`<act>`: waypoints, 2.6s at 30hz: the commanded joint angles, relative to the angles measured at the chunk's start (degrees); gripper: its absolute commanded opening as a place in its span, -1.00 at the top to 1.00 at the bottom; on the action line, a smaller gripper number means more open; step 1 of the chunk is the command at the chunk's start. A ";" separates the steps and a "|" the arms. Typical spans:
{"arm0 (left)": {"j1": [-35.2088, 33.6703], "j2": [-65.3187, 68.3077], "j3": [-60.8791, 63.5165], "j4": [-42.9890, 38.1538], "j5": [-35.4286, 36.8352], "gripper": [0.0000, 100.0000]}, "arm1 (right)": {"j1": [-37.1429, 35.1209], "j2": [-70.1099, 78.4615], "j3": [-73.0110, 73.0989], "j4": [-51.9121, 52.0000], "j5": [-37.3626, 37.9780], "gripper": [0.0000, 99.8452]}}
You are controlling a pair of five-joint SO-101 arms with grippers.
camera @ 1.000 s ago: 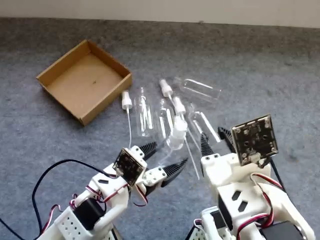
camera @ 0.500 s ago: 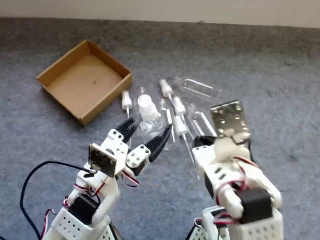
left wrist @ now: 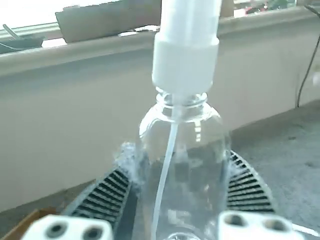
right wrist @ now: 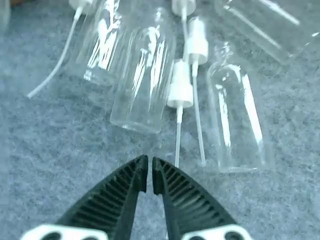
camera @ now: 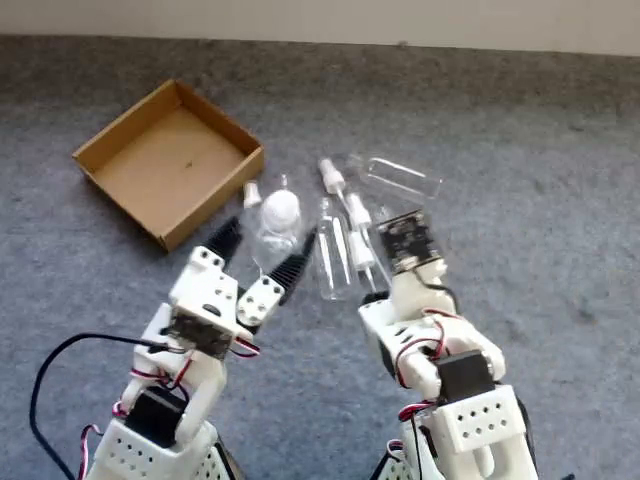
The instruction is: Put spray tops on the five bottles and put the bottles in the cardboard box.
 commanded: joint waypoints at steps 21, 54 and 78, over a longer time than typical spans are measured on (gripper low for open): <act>-5.41 26.33 -26.59 3.52 8.44 0.87 | -22.02 -0.66 3.82 -20.18 -10.37 0.98; -0.66 32.48 -8.92 -23.91 23.82 0.87 | -22.29 -0.66 25.63 -63.08 -14.86 0.98; 0.66 31.96 -8.40 -14.07 23.47 0.87 | -10.51 -0.66 25.36 -64.22 -14.86 0.98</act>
